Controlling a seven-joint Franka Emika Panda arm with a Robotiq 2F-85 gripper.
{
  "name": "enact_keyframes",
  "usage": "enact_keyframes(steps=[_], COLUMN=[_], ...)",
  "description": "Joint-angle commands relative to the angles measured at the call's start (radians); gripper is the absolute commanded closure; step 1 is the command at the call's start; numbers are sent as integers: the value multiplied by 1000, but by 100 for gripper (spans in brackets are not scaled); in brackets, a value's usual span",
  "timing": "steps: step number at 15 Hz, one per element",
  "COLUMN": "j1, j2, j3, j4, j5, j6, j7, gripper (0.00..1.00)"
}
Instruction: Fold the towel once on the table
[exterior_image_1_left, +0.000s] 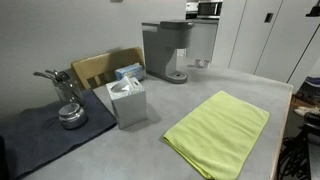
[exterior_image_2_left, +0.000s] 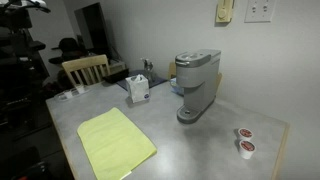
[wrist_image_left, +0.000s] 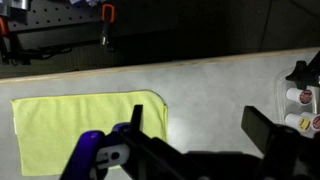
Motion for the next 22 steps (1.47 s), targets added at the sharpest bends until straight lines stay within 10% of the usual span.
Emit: enact_keyframes(steps=[1, 22], j1=[-7, -18], j2=[-1, 310], j3=[5, -15], j4=[2, 62], j5=[3, -134], j6=[-3, 381], j7=[-3, -131], gripper=[0, 0])
